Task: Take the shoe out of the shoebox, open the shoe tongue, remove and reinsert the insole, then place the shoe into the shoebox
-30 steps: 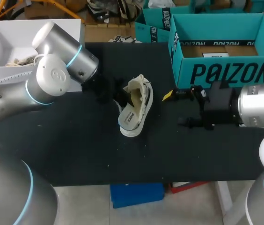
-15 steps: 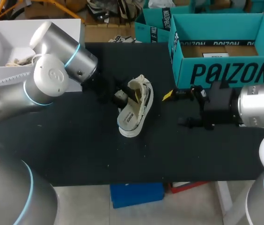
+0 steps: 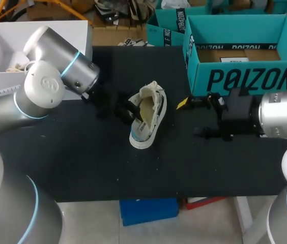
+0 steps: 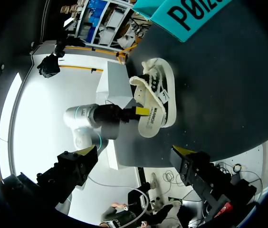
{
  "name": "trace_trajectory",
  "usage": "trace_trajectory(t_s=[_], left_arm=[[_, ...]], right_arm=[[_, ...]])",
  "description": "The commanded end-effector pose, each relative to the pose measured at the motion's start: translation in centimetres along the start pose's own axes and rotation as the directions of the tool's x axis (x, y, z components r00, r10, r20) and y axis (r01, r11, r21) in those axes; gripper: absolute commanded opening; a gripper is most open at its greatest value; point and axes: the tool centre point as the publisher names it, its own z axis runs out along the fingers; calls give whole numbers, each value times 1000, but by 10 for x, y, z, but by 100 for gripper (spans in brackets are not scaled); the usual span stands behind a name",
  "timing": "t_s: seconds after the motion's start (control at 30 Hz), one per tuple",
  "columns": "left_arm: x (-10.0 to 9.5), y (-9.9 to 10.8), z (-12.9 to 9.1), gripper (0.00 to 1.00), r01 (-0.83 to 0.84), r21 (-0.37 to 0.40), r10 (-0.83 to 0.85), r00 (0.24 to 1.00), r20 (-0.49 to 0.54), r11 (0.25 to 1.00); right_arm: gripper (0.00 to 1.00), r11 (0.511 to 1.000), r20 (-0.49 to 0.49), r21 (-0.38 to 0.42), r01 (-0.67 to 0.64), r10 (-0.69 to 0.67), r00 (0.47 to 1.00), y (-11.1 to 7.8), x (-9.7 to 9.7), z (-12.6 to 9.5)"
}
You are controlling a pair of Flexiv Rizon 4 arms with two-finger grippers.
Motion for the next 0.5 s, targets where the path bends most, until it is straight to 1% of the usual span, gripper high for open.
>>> trace_trajectory(t_s=[0.03,0.27,0.5], left_arm=[[3,-7,-5,0,-4,-3,4,1000,-2,1000],[3,-2,-7,0,2,-2,-2,1000,1,1000],[2,8,-7,0,8,-20,-7,1000,13,1000]], right_arm=[[100,1000,2,-1,0,0,1000,0,1,1],[100,1000,2,-1,0,0,1000,0,1,1],[100,1000,2,-1,0,0,1000,0,1,1]])
